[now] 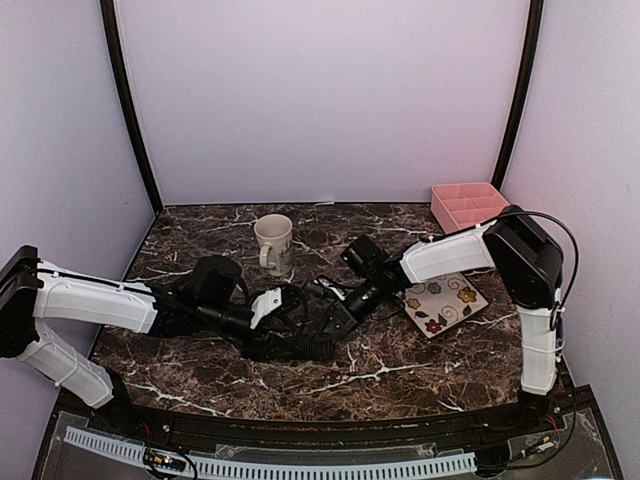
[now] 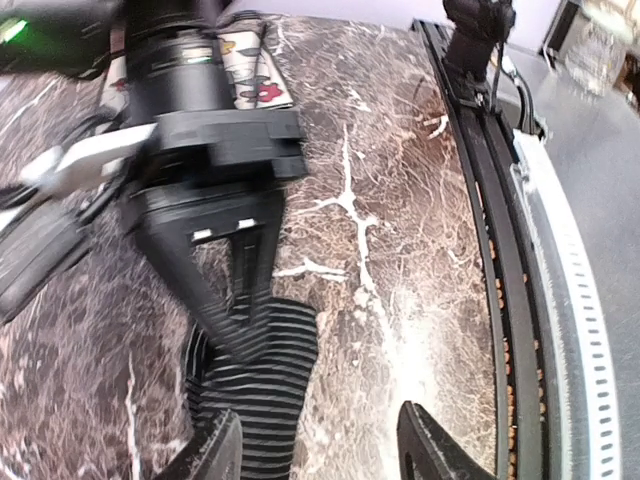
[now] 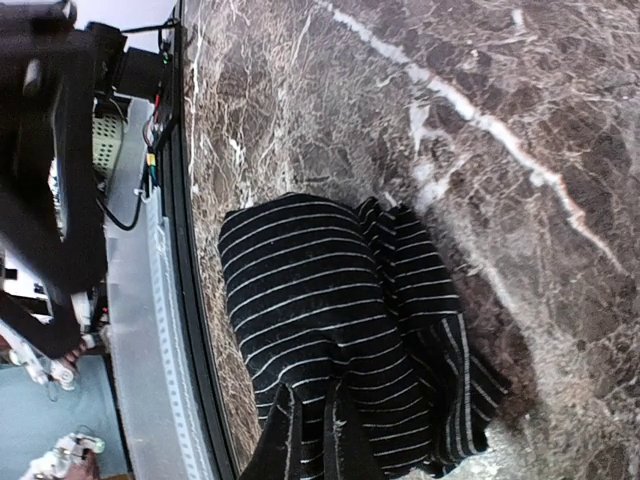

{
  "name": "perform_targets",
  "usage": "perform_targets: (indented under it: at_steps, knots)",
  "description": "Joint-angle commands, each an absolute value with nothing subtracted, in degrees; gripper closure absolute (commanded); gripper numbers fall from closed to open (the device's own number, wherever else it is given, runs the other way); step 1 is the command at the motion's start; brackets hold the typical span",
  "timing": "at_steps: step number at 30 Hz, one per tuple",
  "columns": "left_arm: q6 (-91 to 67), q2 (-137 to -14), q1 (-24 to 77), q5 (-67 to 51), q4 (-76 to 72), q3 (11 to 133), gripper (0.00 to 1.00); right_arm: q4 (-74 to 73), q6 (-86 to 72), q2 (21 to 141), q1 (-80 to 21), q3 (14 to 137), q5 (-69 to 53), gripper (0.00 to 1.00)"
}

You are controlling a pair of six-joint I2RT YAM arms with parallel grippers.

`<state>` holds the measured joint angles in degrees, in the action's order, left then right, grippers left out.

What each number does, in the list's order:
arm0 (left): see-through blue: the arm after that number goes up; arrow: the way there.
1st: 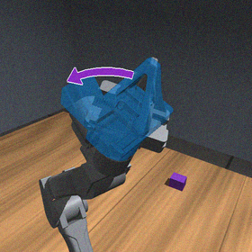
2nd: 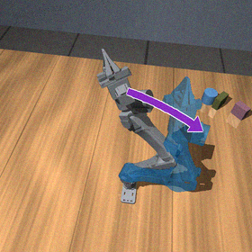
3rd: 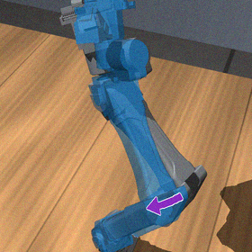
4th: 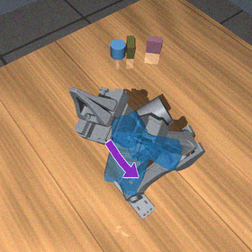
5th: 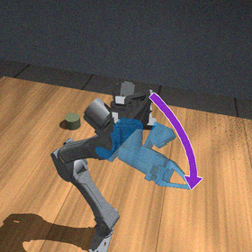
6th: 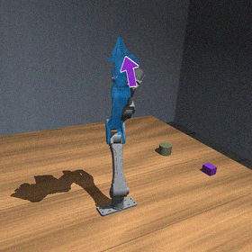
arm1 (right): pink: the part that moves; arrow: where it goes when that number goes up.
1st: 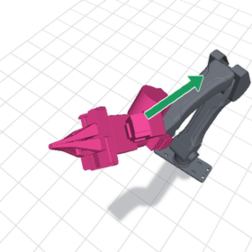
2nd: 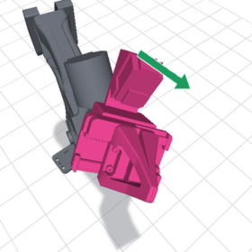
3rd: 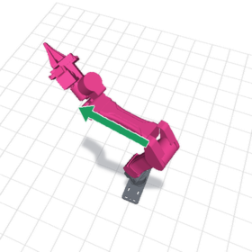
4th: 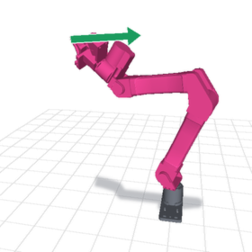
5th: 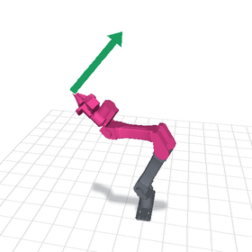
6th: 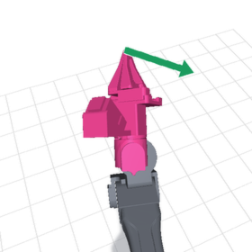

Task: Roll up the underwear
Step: Roll the underwear at the center of the board.

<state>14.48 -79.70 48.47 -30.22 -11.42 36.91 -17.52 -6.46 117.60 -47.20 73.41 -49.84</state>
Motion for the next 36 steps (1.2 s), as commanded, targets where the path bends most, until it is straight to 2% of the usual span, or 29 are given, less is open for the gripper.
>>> perform_targets:
  at_steps: [1, 11, 13, 16, 17, 21, 22, 27, 30, 36]
  knots:
    - [17.96, -82.29, 50.71, -21.49, -14.75, 37.83, 0.44, -21.49, -9.52, 121.50, -45.15, 75.21, -49.00, 1.00]
    - [25.67, -95.52, 51.50, -19.71, -9.81, 46.56, 0.46, -23.13, -7.59, 124.13, -44.04, 77.26, -47.48, 1.00]
    - [26.60, -97.31, 51.50, -20.32, -7.49, 48.00, 0.50, -23.34, -7.14, 123.81, -43.99, 77.03, -46.93, 1.00]
    - [27.45, -99.43, 51.50, -21.51, -2.92, 49.18, 0.63, -22.66, -6.71, 121.95, -43.63, 75.56, -44.91, 0.99]
    - [27.33, -99.81, 51.50, -21.88, -1.99, 48.99, 0.67, -21.93, -6.61, 120.93, -43.43, 74.75, -43.91, 0.95]
    - [25.73, -99.77, 51.42, -26.13, -0.50, 47.57, 0.78, -16.99, -6.44, 113.52, -41.84, 69.07, -39.32, 0.68]
    - [25.22, -100.21, 51.37, -27.47, -0.03, 47.71, 0.81, -15.18, -6.29, 110.14, -41.43, 67.05, -38.21, 0.65]
    - [22.53, -103.71, 50.28, -35.86, 2.65, 50.69, 0.86, -4.69, -2.88, 94.71, -41.26, 53.05, -31.22, 0.54]
    - [20.98, -106.26, 49.16, -40.46, 4.53, 53.23, 0.87, -0.65, 1.93, 85.43, -44.81, 46.32, -26.37, 0.43]
    - [17.08, -110.79, 45.90, -48.19, 6.59, 57.23, 0.87, -0.74, 11.12, 79.53, -56.20, 42.00, -14.15, 0.41]
